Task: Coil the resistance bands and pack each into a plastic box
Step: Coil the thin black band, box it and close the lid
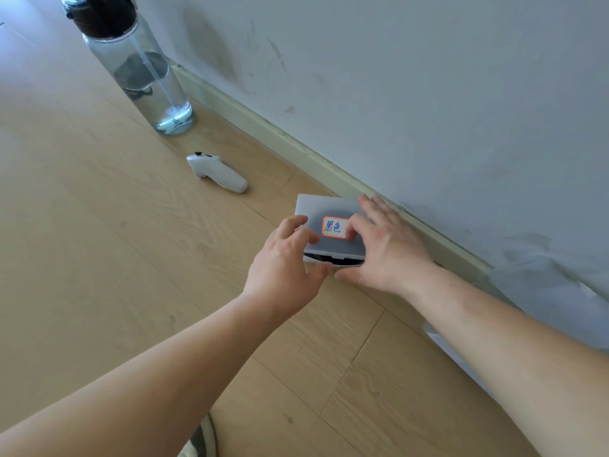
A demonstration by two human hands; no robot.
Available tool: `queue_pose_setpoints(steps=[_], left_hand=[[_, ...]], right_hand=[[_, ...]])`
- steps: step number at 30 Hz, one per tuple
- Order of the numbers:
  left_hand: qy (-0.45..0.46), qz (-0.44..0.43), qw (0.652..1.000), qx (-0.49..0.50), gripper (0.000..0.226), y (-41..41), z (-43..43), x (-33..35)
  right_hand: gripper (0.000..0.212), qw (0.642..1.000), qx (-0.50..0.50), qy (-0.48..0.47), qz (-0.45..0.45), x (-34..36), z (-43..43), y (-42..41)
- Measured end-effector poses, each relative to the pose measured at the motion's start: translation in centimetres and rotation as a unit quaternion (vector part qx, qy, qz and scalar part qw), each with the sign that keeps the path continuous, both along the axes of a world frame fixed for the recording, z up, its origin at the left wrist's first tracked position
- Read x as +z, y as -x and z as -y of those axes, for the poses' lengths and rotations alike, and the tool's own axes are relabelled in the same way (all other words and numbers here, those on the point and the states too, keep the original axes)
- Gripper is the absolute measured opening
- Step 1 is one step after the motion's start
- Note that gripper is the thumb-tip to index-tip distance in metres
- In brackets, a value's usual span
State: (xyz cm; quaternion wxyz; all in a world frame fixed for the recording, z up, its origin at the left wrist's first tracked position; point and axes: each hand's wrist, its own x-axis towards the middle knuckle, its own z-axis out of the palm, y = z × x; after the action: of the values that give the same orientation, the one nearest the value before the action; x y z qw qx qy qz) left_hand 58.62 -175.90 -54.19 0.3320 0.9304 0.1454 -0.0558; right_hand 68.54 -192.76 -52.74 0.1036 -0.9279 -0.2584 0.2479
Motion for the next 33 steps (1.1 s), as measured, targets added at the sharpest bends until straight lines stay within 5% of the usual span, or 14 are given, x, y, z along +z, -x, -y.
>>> queue_pose_setpoints(steps=[5,10,14,20,28,33], left_hand=[[0.004,0.052,0.995,0.084,0.040,2.1,1.3,-0.1],[0.207,-0.105,0.959,0.164,0.041,2.8,2.7,-0.1],[0.305,-0.123,0.932,0.152,0.045,2.4,3.6,0.8],[0.349,-0.146,0.913,0.155,0.066,1.8,4.0,1.1],[0.391,-0.168,0.895,0.134,0.052,1.4,4.3,1.1],[0.419,-0.190,0.876,0.148,0.064,1.1,3.9,1.0]], right_hand=[[0.058,0.999,-0.003,0.023,0.042,-0.2,-1.1,0.1],[0.069,0.990,-0.039,0.042,0.128,-0.7,-0.7,2.1],[0.078,0.990,-0.027,0.052,0.125,-0.9,-0.4,2.1],[0.084,0.991,-0.061,0.019,0.114,-1.3,-0.4,2.5],[0.074,0.998,-0.041,0.030,0.040,1.2,-0.1,1.1],[0.073,0.998,-0.040,0.026,0.042,1.4,-0.1,1.3]])
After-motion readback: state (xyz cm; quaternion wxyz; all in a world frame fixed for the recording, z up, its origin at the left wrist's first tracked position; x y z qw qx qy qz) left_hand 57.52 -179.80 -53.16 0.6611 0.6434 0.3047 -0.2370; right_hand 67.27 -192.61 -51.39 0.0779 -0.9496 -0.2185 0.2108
